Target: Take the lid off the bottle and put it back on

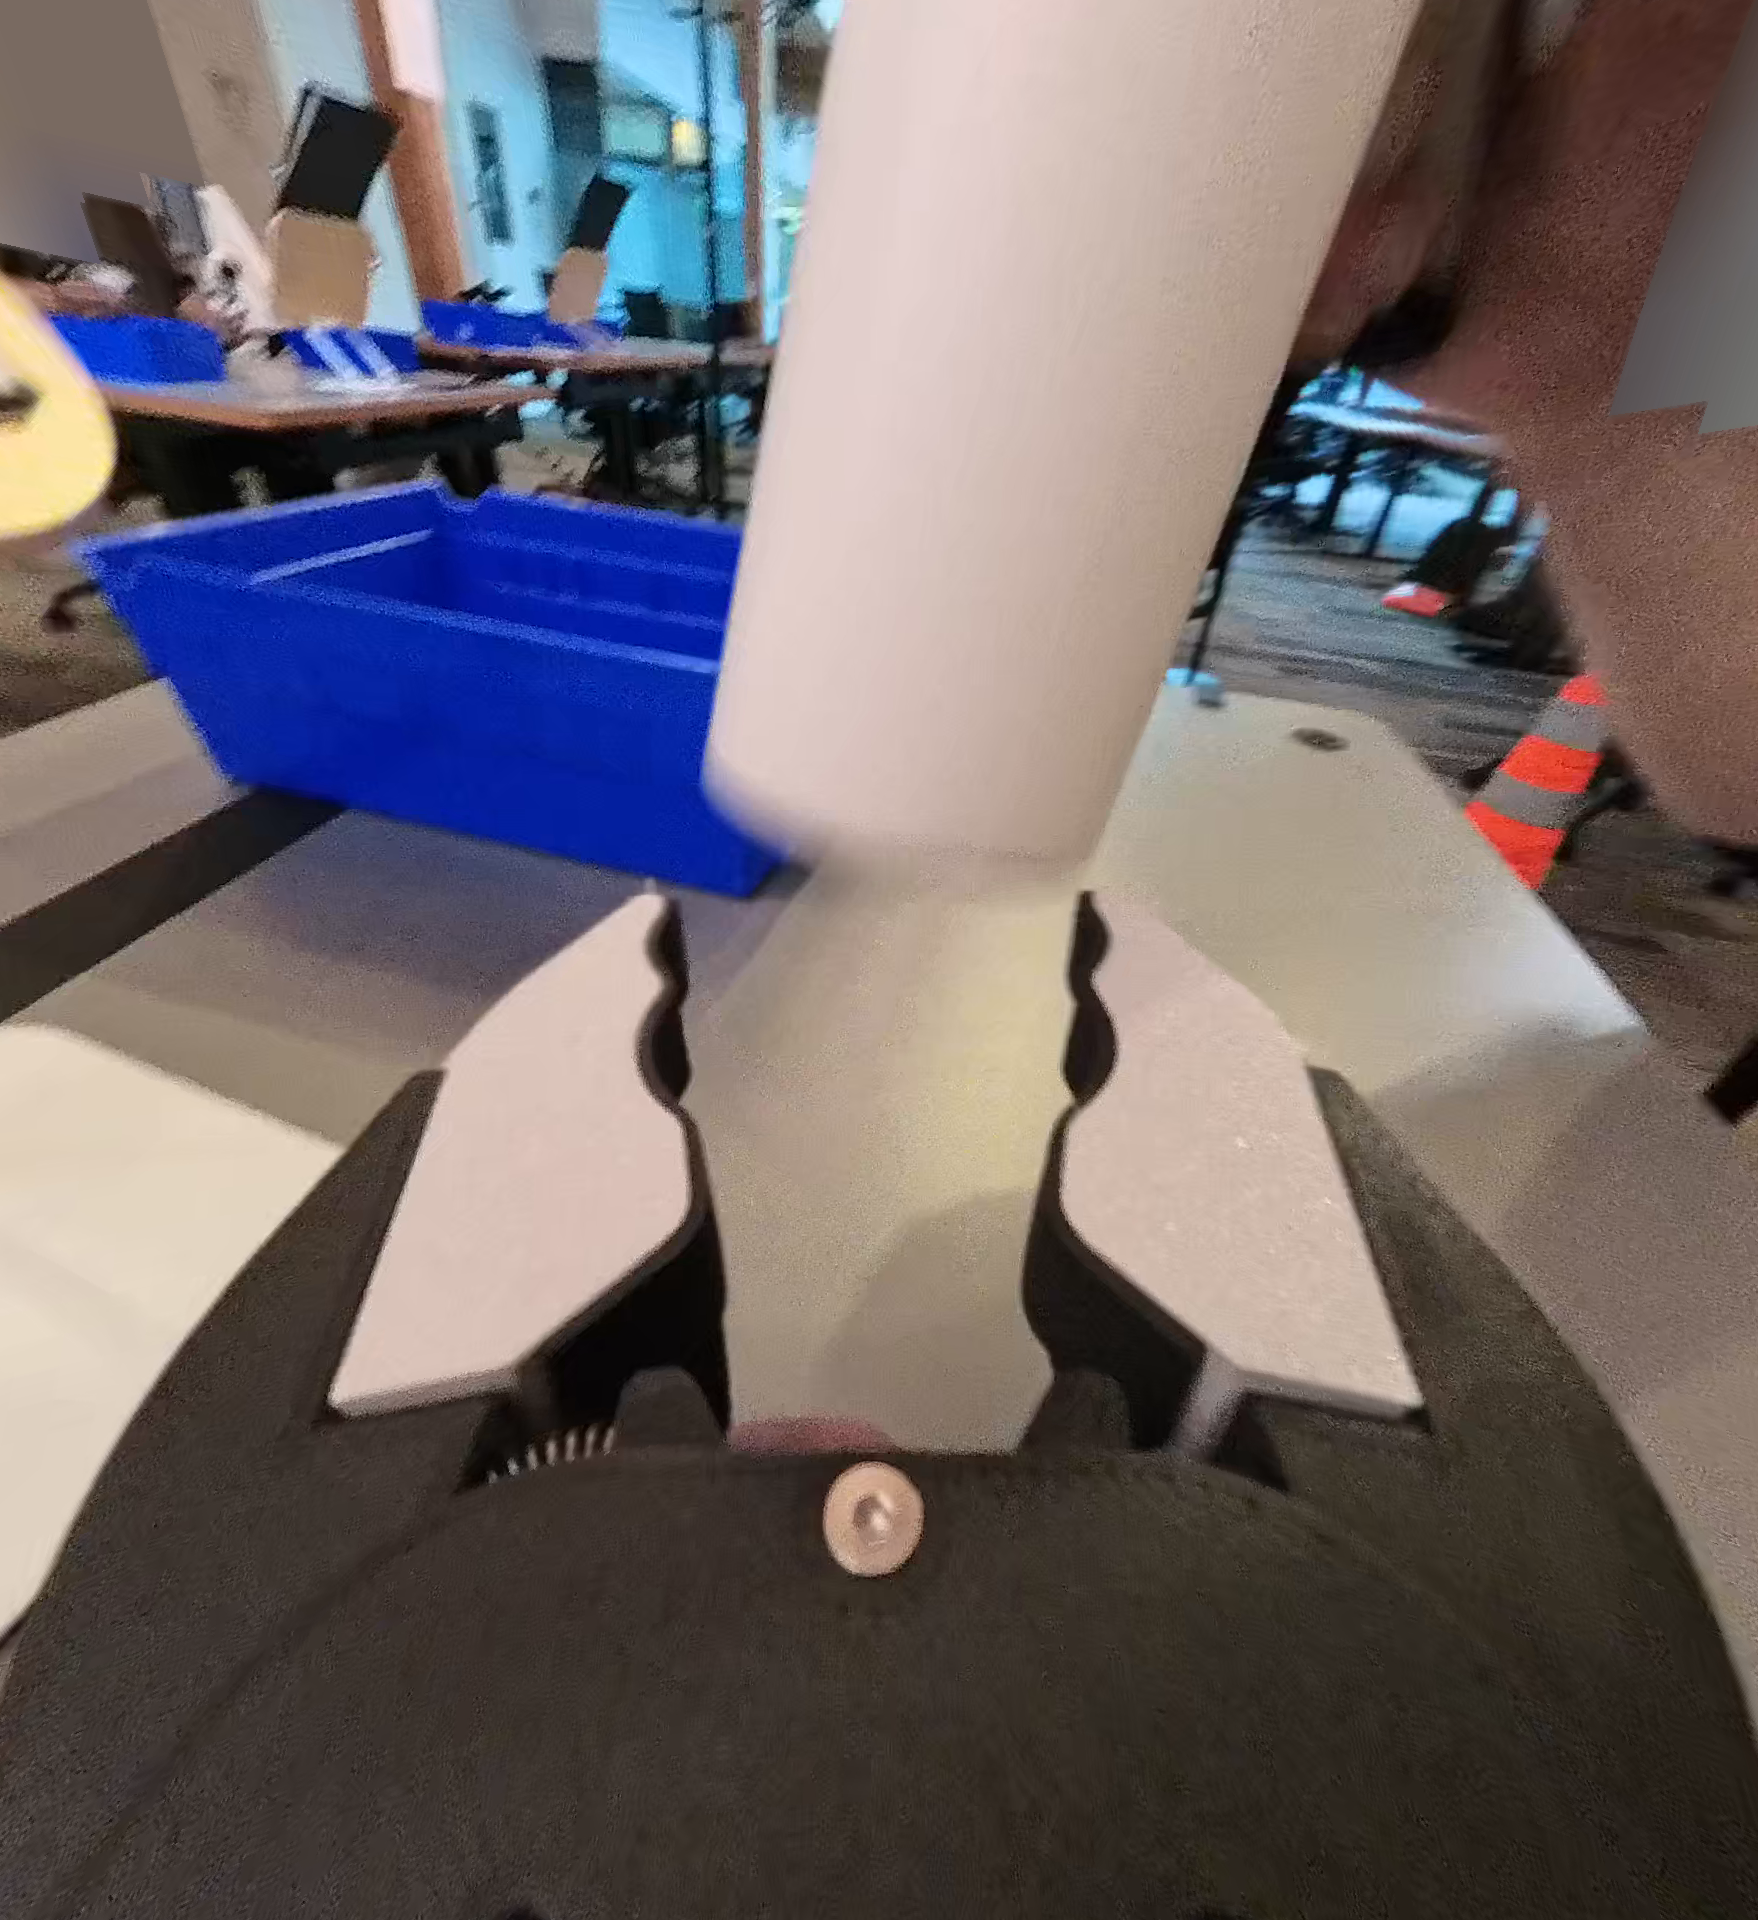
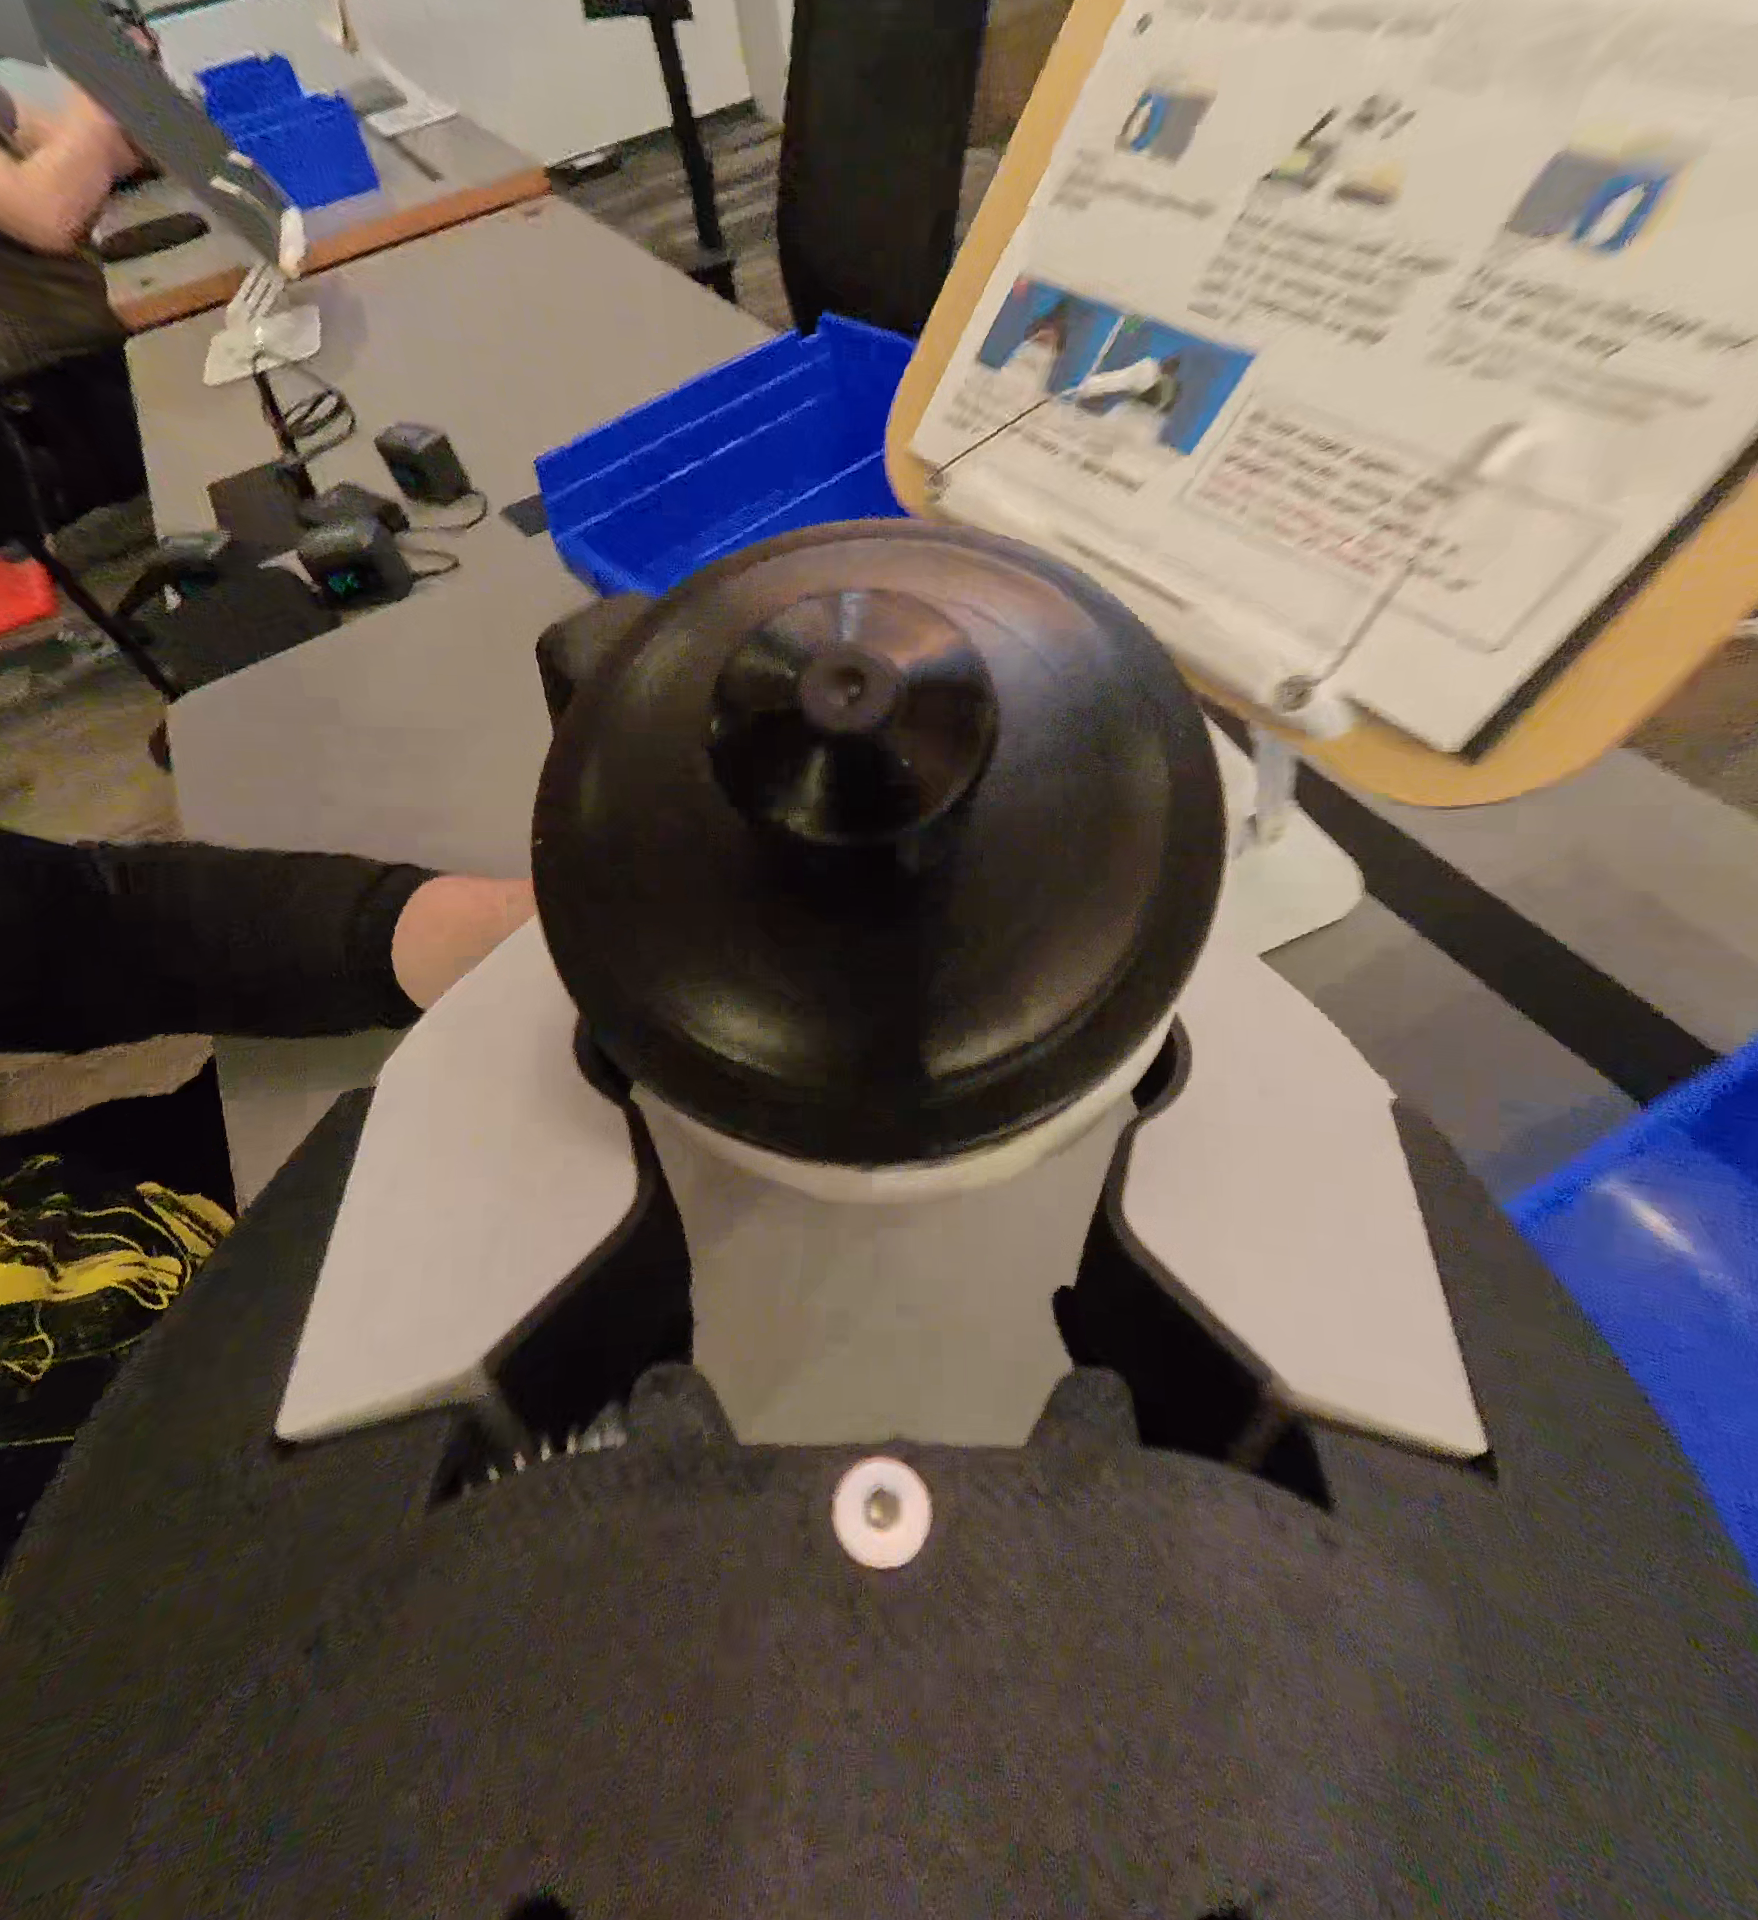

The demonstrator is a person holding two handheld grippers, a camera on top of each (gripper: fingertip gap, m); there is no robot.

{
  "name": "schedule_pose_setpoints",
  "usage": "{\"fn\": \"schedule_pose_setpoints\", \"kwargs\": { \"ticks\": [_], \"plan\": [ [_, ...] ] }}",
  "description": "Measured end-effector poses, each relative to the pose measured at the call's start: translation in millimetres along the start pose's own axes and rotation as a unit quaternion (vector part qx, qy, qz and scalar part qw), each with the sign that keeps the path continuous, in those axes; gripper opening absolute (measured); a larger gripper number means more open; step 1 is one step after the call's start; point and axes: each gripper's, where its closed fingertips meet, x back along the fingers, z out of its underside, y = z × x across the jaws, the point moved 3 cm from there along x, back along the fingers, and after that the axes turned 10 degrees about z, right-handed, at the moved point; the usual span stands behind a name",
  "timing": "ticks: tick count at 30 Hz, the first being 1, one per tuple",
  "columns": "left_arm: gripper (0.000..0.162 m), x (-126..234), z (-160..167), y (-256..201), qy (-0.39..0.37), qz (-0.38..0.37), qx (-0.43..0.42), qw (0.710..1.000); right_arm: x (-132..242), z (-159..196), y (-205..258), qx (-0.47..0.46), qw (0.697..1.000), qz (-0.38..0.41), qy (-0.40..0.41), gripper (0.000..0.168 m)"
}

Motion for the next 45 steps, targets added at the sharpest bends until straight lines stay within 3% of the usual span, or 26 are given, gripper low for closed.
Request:
{"fn": "schedule_pose_setpoints", "kwargs": {
  "ticks": [4,6,12,20,22,26,33,39,45],
  "plan": [
    [0.045,-4,10,9,0.008,-0.022,-0.001,1.0,48,-35,-87,-0.02,0.991,0.13,0.03,0.097],
    [0.044,-6,12,11,0.017,-0.03,-0.011,0.999,57,-37,-133,-0.039,0.98,0.185,0.055,0.097],
    [0.045,-7,17,19,0.015,-0.04,0.008,0.999,10,6,-207,-0.133,0.961,0.171,0.174,0.097],
    [0.046,-6,17,20,0.011,-0.034,0.016,0.999,-59,74,-246,-0.188,0.934,0.164,0.257,0.096],
    [0.045,-5,17,21,0.006,-0.032,0.021,0.999,-67,76,-252,-0.211,0.935,0.148,0.243,0.095],
    [0.046,-7,18,20,0.01,-0.028,0.02,0.999,-79,76,-256,-0.207,0.926,0.13,0.287,0.095],
    [0.048,-6,18,22,0.006,-0.027,0.029,0.999,-114,108,-263,-0.24,0.882,0.087,0.396,0.094],
    [0.051,-6,18,23,0.006,-0.022,0.038,0.999,-118,119,-267,-0.301,0.881,0.05,0.361,0.105],
    [0.053,-5,18,25,0.002,-0.022,0.046,0.999,-97,112,-255,-0.292,0.904,0.047,0.307,0.109]
  ]
}}
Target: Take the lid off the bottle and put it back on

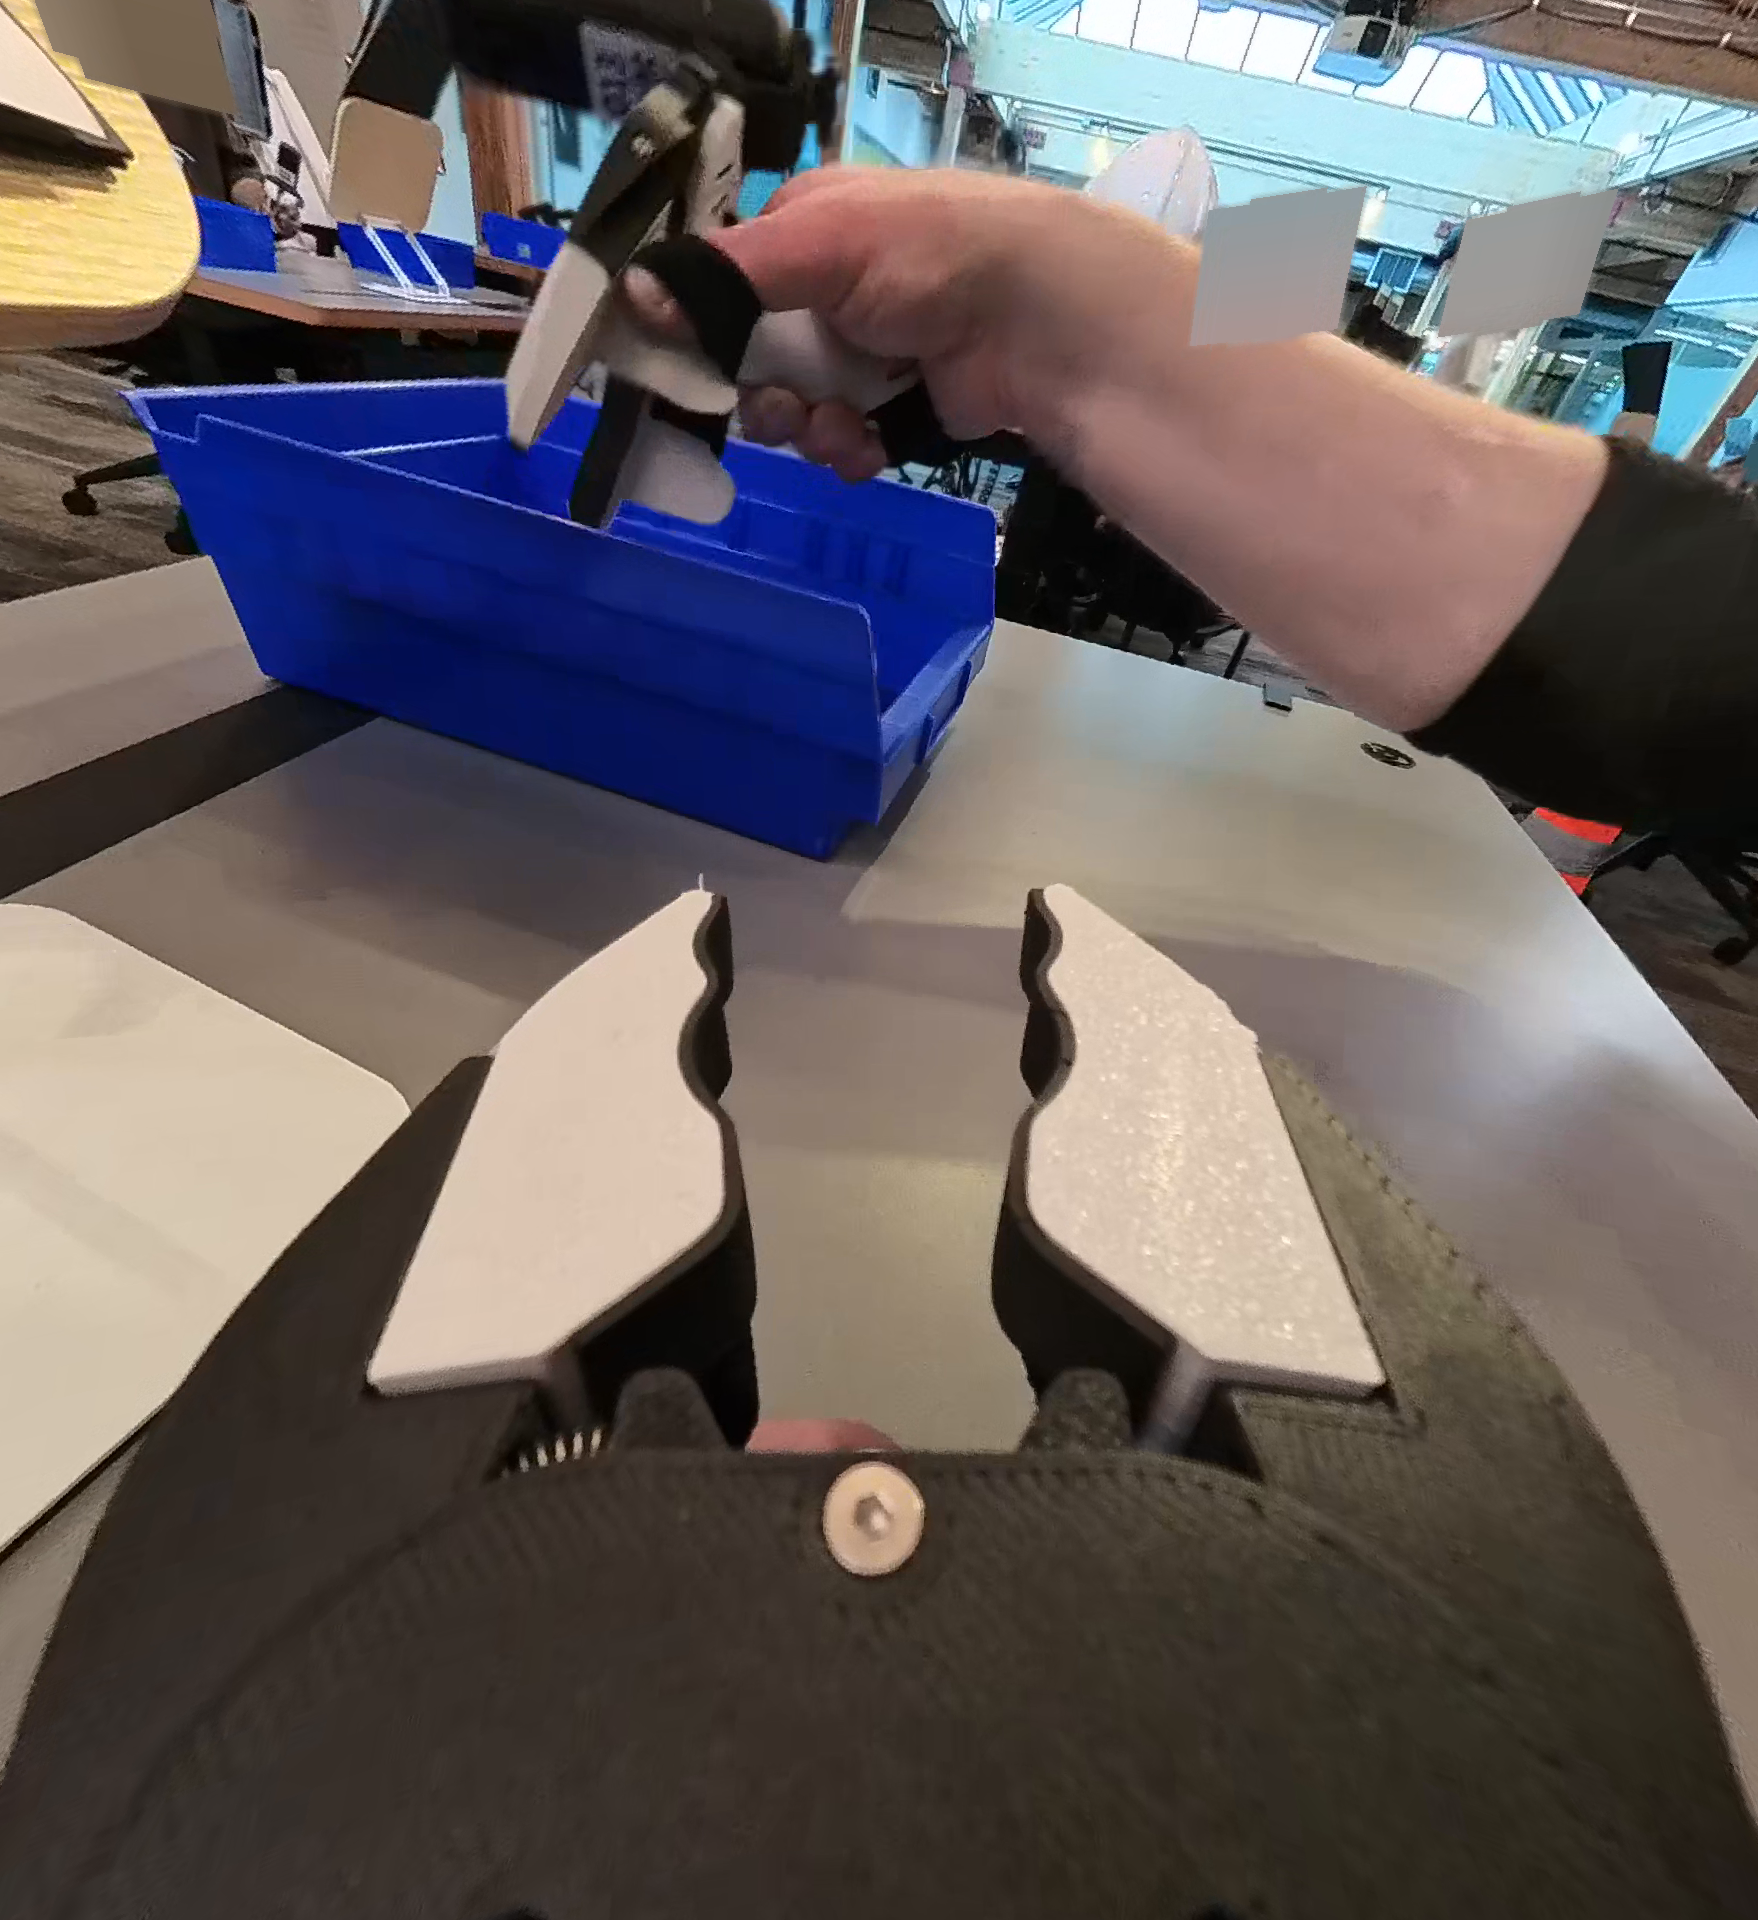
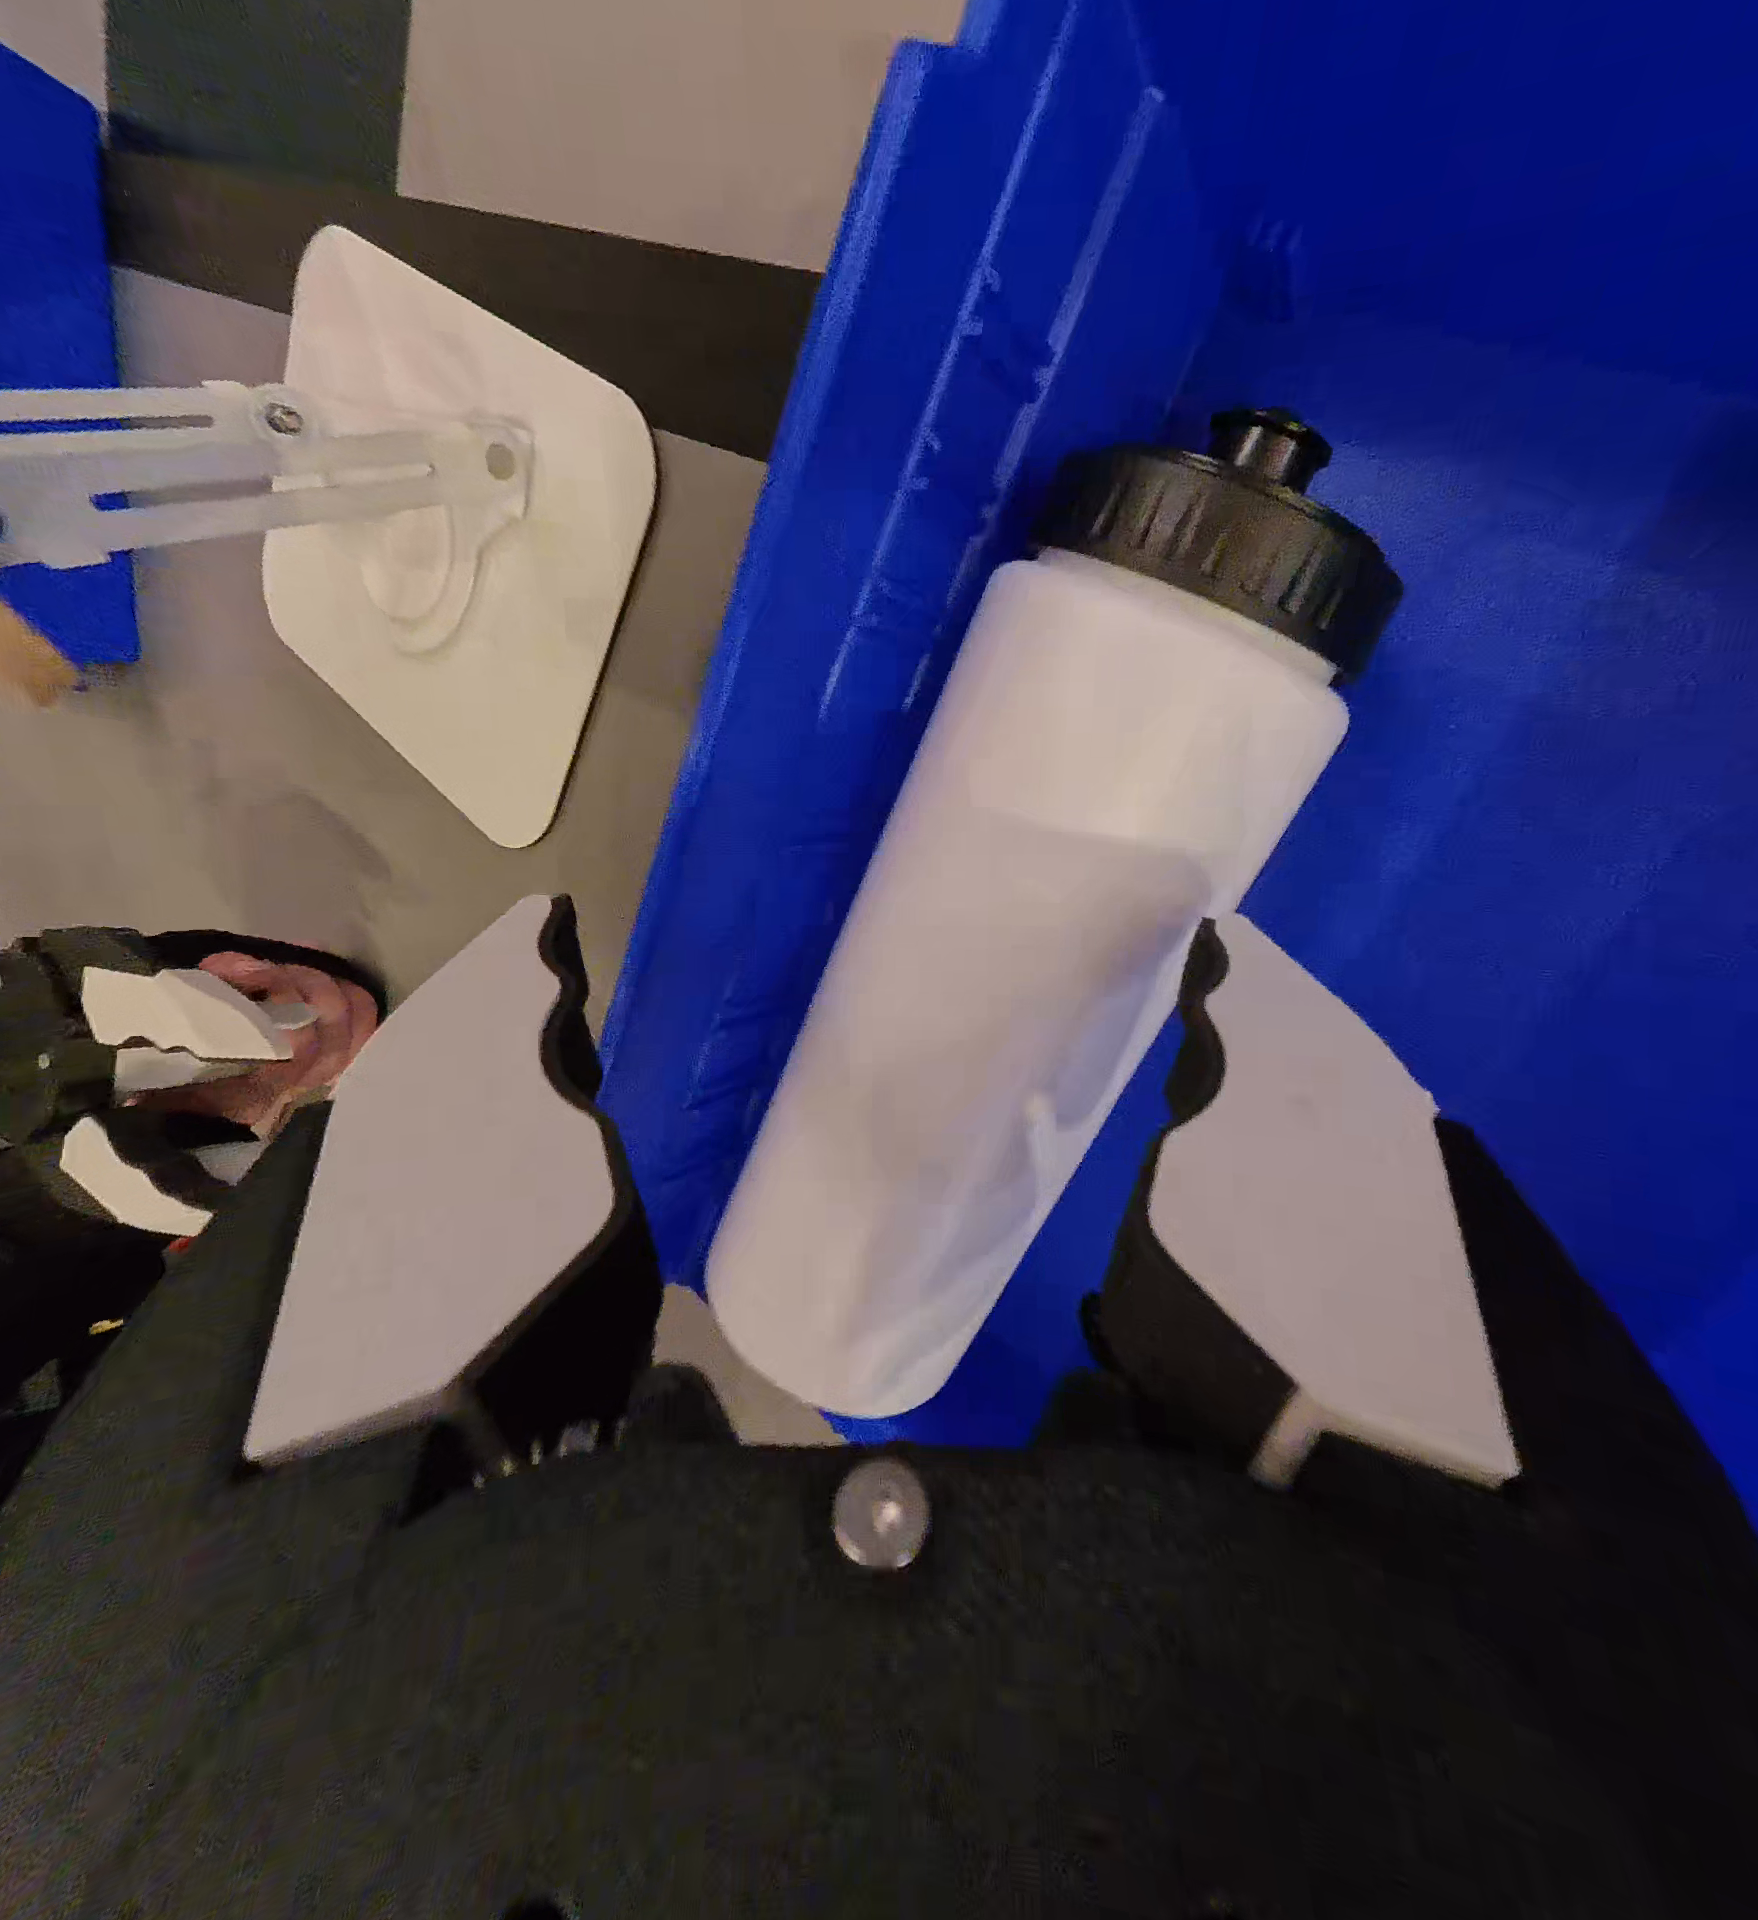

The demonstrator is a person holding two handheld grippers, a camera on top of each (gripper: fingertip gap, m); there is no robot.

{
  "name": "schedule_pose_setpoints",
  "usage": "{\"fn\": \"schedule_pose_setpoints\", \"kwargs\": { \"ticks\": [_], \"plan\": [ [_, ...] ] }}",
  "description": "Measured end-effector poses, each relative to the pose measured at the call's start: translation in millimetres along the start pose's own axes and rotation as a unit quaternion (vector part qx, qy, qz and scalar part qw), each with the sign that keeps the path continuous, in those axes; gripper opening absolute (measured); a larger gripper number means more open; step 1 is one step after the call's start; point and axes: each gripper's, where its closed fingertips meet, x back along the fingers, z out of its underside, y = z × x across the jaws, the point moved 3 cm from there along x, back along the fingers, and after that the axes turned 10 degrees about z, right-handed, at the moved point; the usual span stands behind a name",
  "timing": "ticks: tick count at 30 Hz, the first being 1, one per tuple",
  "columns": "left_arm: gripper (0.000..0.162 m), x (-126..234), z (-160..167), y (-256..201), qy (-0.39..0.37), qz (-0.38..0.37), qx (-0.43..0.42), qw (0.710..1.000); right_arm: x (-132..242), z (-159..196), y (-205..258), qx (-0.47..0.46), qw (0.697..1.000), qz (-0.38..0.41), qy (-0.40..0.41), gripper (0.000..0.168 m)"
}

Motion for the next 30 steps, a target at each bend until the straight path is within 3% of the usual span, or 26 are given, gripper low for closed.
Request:
{"fn": "schedule_pose_setpoints", "kwargs": {
  "ticks": [3,7,11,13,17,21,26,30],
  "plan": [
    [0.054,0,0,1,-0.001,0.0,0.002,1.0,31,5,14,0.038,0.996,0.008,-0.075,0.097],
    [0.055,1,0,2,-0.002,-0.003,0.004,1.0,89,21,23,0.086,0.967,0.082,-0.224,0.097],
    [0.06,2,0,4,-0.004,-0.012,0.006,1.0,128,55,-8,0.072,0.931,0.198,-0.299,0.105],
    [0.061,2,-1,5,-0.005,-0.017,0.009,1.0,136,73,-28,0.04,0.913,0.207,-0.348,0.108],
    [0.062,3,-1,8,-0.008,-0.028,0.012,1.0,120,105,-66,-0.002,0.892,0.192,-0.409,0.107],
    [0.067,3,0,13,-0.009,-0.042,0.028,0.999,80,117,-72,-0.005,0.905,0.117,-0.409,0.096],
    [0.073,5,-1,21,-0.018,-0.067,0.046,0.997,57,123,-79,0.045,0.912,0.204,-0.352,0.084],
    [0.073,29,-3,28,-0.014,-0.151,0.001,0.988,55,133,-87,0.039,0.918,0.191,-0.345,0.039]
  ]
}}
